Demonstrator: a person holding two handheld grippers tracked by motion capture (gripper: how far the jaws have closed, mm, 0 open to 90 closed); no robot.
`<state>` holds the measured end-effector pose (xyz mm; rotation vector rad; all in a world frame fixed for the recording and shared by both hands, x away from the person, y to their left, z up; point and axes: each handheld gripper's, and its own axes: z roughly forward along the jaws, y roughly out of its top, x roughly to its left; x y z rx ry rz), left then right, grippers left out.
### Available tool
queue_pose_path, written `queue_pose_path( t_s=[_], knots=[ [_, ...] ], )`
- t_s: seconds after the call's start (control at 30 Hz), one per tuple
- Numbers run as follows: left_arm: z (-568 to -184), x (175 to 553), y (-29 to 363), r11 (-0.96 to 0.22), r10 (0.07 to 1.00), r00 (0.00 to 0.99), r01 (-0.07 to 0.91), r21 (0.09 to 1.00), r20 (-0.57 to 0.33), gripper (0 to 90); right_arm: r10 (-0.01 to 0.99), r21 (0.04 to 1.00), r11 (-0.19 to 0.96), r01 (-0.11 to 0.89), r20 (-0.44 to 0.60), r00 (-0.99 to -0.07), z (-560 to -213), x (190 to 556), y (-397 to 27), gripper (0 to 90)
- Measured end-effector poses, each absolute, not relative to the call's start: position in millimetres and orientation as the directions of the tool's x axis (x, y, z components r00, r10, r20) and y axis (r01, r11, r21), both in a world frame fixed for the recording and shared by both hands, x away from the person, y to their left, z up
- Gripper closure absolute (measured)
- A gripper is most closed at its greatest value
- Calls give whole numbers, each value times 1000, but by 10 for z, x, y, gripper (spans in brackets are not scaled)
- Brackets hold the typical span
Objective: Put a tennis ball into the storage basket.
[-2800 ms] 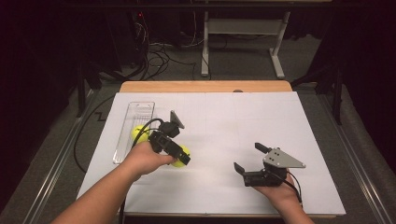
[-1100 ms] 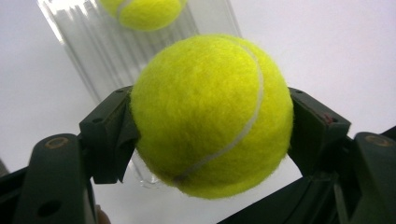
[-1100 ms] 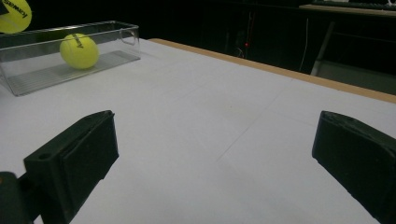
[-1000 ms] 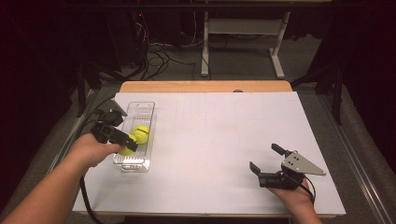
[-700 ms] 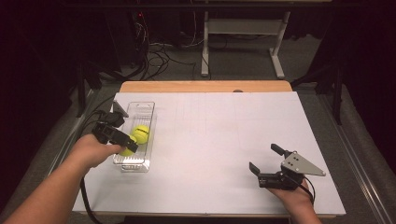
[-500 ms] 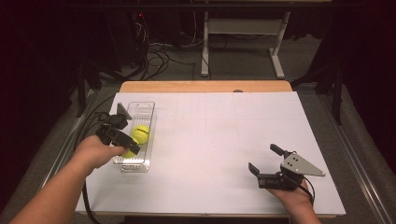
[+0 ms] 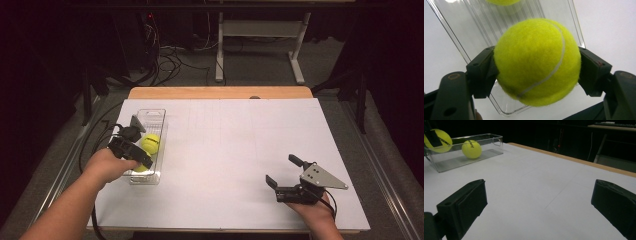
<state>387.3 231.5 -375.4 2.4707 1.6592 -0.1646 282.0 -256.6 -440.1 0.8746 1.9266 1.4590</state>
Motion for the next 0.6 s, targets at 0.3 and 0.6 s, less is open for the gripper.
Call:
queue_pose_path(
  t_s=[0.3,0.6],
  knots=[
    [-3779,3898,2293,-373,909,379,926,63,-174,262,773,968,195,158,-52,-632,-4403,2817,-2566,2],
    [-3781,3910,2266,-382,906,387,922,60,-170,262,772,969,193,157,-51,-634,-4404,2814,-2566,2]
  ],
)
